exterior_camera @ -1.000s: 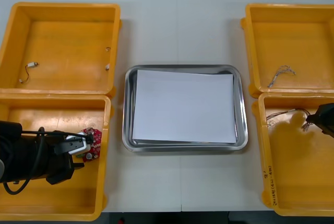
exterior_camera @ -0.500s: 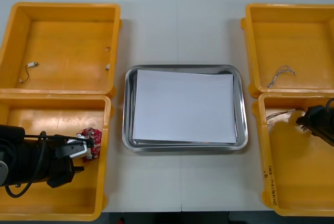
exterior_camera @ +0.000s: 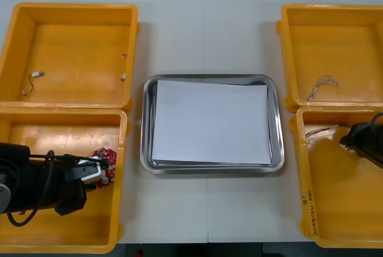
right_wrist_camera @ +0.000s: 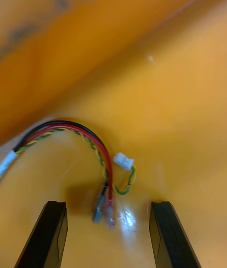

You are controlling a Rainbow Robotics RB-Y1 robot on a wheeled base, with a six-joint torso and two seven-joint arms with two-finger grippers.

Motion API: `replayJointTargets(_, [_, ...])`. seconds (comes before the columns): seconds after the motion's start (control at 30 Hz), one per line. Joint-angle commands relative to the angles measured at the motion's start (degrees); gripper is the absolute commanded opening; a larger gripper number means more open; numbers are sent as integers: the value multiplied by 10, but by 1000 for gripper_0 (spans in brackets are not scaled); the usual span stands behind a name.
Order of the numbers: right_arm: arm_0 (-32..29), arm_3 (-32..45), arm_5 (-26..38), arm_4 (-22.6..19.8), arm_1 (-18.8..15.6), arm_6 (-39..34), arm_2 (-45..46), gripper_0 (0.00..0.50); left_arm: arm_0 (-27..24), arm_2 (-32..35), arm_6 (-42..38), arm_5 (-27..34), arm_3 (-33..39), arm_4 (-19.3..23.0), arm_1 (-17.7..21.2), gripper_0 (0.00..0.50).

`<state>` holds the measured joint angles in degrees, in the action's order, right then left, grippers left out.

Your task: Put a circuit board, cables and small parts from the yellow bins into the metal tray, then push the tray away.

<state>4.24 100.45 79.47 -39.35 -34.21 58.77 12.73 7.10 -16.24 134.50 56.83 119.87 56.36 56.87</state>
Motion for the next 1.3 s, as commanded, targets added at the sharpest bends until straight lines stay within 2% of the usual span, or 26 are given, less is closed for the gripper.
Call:
replayJointTargets(0.03, [10, -9, -8, 6, 5, 15, -17, 500, -15, -7, 14, -7, 2, -3, 1, 0])
replayJointTargets(0.23, [9, -10, -8, 6, 5, 15, -18, 491, -17, -7, 14, -7, 2, -2, 1, 0])
replayJointTargets(0.27, [10, -10, -8, 7, 5, 15, -18, 435, -17, -7, 14, -7, 2, -2, 1, 0])
replayJointTargets(0.33, [9, -10, -8, 6, 5, 15, -17, 275, -17, -6, 14, -7, 2, -2, 1, 0])
replayJointTargets(0.37, [9, -10, -7, 6, 5, 15, -18, 101, -18, -5, 14, -7, 2, -1, 1, 0])
replayJointTargets(0.4, [9, -10, -8, 6, 5, 15, -18, 1, -18, -4, 14, -7, 2, -1, 1, 0])
replayJointTargets(0.6, [9, -9, -8, 6, 5, 13, -18, 0, -20, 17, 14, 0, 3, 2, 1, 0])
replayJointTargets(0.77, [9, -1, -7, 2, 5, 15, -11, 0, -19, 49, 13, 30, 3, 16, 1, 0])
replayJointTargets(0.87, [11, 16, 10, 3, 5, 15, 3, 0, -19, 74, 14, 58, 5, 23, -1, 0])
replayJointTargets(1.1, [25, 63, 92, -1, 4, 15, 50, 0, -19, 121, 9, 109, 26, 39, -4, 0])
replayJointTargets(1.3, [30, 91, 131, -6, -3, 18, 67, 0, -29, 168, -7, 172, 55, 51, -39, 0])
